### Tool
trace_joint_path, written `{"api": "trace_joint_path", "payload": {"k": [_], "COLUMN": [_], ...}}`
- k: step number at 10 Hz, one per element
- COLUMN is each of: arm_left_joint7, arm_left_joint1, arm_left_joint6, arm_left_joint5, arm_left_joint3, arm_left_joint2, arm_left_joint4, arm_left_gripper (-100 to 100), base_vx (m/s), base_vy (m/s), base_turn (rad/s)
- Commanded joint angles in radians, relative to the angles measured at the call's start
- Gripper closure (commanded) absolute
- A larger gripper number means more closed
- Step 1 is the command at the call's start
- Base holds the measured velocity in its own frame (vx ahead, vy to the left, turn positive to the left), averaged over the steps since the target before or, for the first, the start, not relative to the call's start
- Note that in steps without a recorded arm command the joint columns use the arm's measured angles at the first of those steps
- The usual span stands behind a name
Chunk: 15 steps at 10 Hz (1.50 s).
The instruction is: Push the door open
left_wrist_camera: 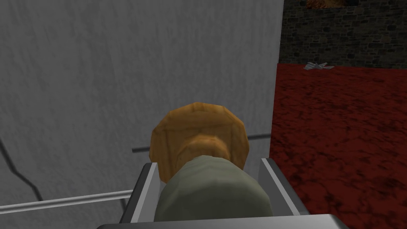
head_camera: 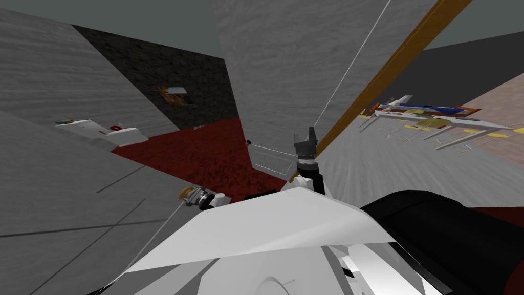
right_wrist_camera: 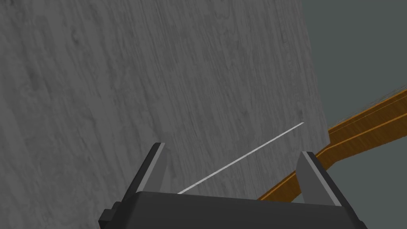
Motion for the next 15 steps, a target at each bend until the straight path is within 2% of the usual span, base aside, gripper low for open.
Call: {"api": "trace_joint_path", "payload": {"k": [1, 2, 5, 7, 8, 9, 11, 12, 15], "arm_left_joint7": [-0.016, -0.016, -0.040, -0.045, -0.055, -0.055, -0.075, -0.075, -0.075], "arm_left_joint1": [0.008, 0.008, -0.002, -0.004, -0.009, -0.009, -0.017, -0.017, -0.017], "arm_left_joint6": [-0.018, -0.018, -0.045, -0.050, -0.061, -0.061, -0.083, -0.083, -0.083], "arm_left_joint5": [0.021, 0.021, 0.049, 0.054, 0.066, 0.066, 0.088, 0.088, 0.088], "arm_left_joint3": [0.036, 0.036, 0.080, 0.089, 0.107, 0.107, 0.143, 0.143, 0.143], "arm_left_joint2": [0.013, 0.013, 0.015, 0.014, 0.011, 0.011, 0.000, 0.000, 0.000], "arm_left_joint4": [-0.014, -0.014, -0.011, -0.011, -0.010, -0.010, -0.008, 0.021, -0.008], "arm_left_gripper": [100, 100, 100, 100, 100, 100, 100, 100, 100], "base_vx": [0.154, 0.128, 0.118, 0.131, 0.086, 0.077, 0.140, 0.100, 0.002], "base_vy": [0.169, 0.121, 0.119, 0.130, 0.110, 0.086, 0.119, 0.117, 0.018], "base_turn": [-0.003, 0.004, 0.026, 0.019, 0.033, 0.018, 0.035, 0.004, -0.002]}}
